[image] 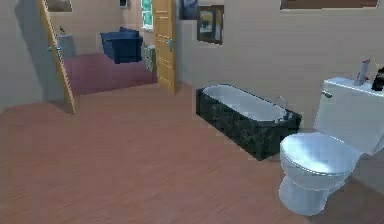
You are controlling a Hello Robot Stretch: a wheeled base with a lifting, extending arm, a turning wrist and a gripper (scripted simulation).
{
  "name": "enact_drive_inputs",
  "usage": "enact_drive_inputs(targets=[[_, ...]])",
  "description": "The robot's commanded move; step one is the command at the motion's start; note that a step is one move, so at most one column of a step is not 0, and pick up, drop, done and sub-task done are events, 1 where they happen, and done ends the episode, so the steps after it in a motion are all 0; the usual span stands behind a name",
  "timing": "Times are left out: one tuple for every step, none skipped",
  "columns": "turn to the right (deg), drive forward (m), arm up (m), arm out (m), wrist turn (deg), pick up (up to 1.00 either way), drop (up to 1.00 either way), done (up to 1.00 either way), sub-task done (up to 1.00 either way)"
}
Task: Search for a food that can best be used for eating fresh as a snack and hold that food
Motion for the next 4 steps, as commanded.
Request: enact_drive_inputs(targets=[[-15.0, 0.00, 0.00, 0.00, 0.0, 0.00, 0.00, 0.00, 0.00], [0.0, 1.00, 0.00, 0.00, 0.0, 0.00, 0.00, 0.00, 0.00], [-3.0, 0.00, 0.00, 0.00, 0.0, 0.00, 0.00, 0.00, 0.00], [0.0, 1.00, 0.00, 0.00, 0.0, 0.00, 0.00, 0.00, 0.00]])
